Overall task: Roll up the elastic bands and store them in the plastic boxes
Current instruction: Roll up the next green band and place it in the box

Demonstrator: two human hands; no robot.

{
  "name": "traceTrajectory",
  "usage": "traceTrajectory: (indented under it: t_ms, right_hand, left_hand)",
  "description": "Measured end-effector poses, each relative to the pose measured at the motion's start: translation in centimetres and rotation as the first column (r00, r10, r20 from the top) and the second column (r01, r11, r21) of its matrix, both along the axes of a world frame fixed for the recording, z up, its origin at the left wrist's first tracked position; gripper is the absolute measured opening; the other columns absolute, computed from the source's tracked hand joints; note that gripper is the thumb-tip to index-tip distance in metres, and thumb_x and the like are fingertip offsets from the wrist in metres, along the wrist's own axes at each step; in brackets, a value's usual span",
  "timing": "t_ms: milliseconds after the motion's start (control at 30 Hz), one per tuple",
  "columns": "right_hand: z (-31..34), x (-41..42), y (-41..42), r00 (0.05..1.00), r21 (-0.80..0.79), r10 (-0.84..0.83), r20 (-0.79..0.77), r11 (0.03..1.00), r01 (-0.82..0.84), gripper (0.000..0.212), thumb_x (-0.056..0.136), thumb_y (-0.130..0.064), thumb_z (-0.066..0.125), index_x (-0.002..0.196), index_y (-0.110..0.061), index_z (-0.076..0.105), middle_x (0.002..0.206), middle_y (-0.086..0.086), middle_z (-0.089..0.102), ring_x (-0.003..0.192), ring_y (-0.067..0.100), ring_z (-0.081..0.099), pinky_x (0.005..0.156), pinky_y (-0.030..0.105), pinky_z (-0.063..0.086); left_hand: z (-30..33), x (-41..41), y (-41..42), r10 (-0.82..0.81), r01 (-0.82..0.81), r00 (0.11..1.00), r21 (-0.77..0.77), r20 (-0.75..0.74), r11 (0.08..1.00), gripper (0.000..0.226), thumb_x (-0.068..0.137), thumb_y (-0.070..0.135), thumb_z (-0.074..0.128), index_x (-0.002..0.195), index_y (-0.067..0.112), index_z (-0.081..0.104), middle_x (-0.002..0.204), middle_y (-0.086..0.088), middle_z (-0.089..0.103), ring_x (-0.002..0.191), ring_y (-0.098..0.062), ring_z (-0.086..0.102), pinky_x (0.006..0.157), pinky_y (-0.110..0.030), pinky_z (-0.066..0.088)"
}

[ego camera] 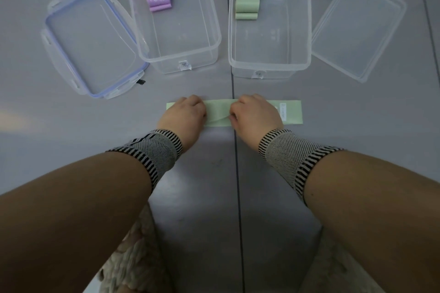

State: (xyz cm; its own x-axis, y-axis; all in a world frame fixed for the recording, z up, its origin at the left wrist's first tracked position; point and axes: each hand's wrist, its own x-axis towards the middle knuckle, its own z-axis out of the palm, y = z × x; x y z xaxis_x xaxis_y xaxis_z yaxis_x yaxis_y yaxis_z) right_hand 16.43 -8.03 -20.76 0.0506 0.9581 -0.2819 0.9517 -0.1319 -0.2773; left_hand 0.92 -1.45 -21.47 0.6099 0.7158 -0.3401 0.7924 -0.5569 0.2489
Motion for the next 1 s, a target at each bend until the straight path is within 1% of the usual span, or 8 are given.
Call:
traceTrajectory:
  t_ms: [133, 267, 533, 600, 667, 800, 867, 1000]
  right_hand:
    - [0.4, 0.1, -0.1, 0.999, 0.063, 0.001, -0.051, 0.998, 0.002, 0.028, 0.094, -0.025, 0.046, 0.103, -0.007, 0.066, 0.105, 0.008, 0.058, 0.104, 0.028, 0.048, 0.081, 0.037, 0.041]
    - [0.4, 0.2, -0.6, 0.998, 0.055, 0.023, -0.063, 0.998, -0.02, 0.029, 0.094, -0.026, 0.047, 0.103, -0.007, 0.067, 0.106, 0.008, 0.058, 0.105, 0.027, 0.048, 0.085, 0.038, 0.044]
    - [-1.4, 0.3, -2.1, 0.996, 0.035, 0.052, -0.077, 0.998, -0.049, 0.022, 0.085, -0.007, 0.057, 0.103, -0.006, 0.069, 0.108, 0.009, 0.058, 0.105, 0.031, 0.048, 0.087, 0.037, 0.045]
    - [-1.4, 1.0, -3.0, 0.982, 0.122, -0.074, -0.172, 0.988, 0.096, 0.022, 0.08, 0.0, 0.059, 0.099, -0.003, 0.071, 0.105, 0.014, 0.062, 0.1, 0.037, 0.053, 0.086, 0.036, 0.044]
    - [-1.3, 2.5, -4.2, 0.916, 0.176, -0.325, -0.236, 0.913, 0.369, 0.022, 0.08, 0.001, 0.058, 0.099, -0.002, 0.07, 0.105, 0.018, 0.062, 0.099, 0.038, 0.054, 0.087, 0.034, 0.041]
    - [-1.1, 6.3, -6.2, 0.654, 0.03, -0.733, -0.187, 0.661, 0.75, 0.028, 0.088, -0.016, 0.058, 0.115, -0.009, 0.063, 0.116, 0.016, 0.055, 0.106, 0.034, 0.054, 0.092, 0.033, 0.04]
    - [-1.0, 7.6, -6.5, 0.557, -0.019, -0.813, -0.169, 0.568, 0.823, 0.033, 0.087, -0.024, 0.062, 0.118, -0.012, 0.059, 0.117, 0.012, 0.058, 0.106, 0.03, 0.056, 0.089, 0.032, 0.041]
    - [-1.0, 8.3, -6.1, 0.527, -0.1, -0.824, -0.208, 0.554, 0.826, 0.034, 0.085, -0.026, 0.064, 0.115, -0.011, 0.058, 0.11, 0.007, 0.066, 0.104, 0.026, 0.059, 0.086, 0.028, 0.041]
  left_hand:
    - [0.4, -0.1, -0.6, 0.023, -0.023, 0.995, -0.006, 0.098, 1.0, 0.027, 0.086, 0.029, 0.063, 0.103, 0.007, 0.06, 0.113, -0.012, 0.054, 0.1, -0.033, 0.051, 0.085, -0.041, 0.042]
    - [0.5, -0.8, -0.8, 0.011, -0.016, 0.994, 0.048, 0.105, 0.999, 0.014, 0.089, 0.015, 0.053, 0.097, 0.009, 0.064, 0.107, -0.012, 0.057, 0.094, -0.034, 0.052, 0.076, -0.044, 0.047]
    - [0.6, -0.7, -1.0, 0.007, -0.007, 1.0, -0.001, 0.006, 1.0, 0.026, 0.087, 0.026, 0.055, 0.107, 0.013, 0.064, 0.117, -0.007, 0.054, 0.104, -0.031, 0.048, 0.085, -0.041, 0.046]
    - [0.8, 0.0, -1.6, -0.015, 0.014, 0.999, 0.024, 0.05, 1.0, 0.032, 0.087, 0.022, 0.053, 0.116, 0.012, 0.061, 0.123, -0.007, 0.052, 0.109, -0.032, 0.046, 0.09, -0.042, 0.044]
    - [1.1, 1.4, -2.5, -0.092, 0.089, 0.989, 0.03, 0.119, 0.996, 0.042, 0.086, 0.018, 0.051, 0.128, 0.013, 0.055, 0.136, -0.008, 0.048, 0.119, -0.033, 0.042, 0.098, -0.044, 0.04]
    - [0.9, 4.9, -4.8, -0.216, 0.218, 0.976, -0.074, 0.038, 0.973, 0.054, 0.092, 0.022, 0.041, 0.145, 0.024, 0.03, 0.156, 0.003, 0.018, 0.137, -0.024, 0.019, 0.111, -0.042, 0.026]
    - [0.6, 6.1, -5.6, -0.25, 0.246, 0.968, -0.1, -0.028, 0.964, 0.054, 0.093, 0.024, 0.04, 0.145, 0.027, 0.027, 0.157, 0.006, 0.013, 0.139, -0.022, 0.015, 0.11, -0.041, 0.025]
    - [1.0, 7.1, -5.7, -0.199, 0.187, 0.977, -0.145, -0.073, 0.972, 0.048, 0.091, 0.024, 0.041, 0.139, 0.029, 0.037, 0.153, 0.008, 0.022, 0.136, -0.022, 0.019, 0.107, -0.042, 0.029]
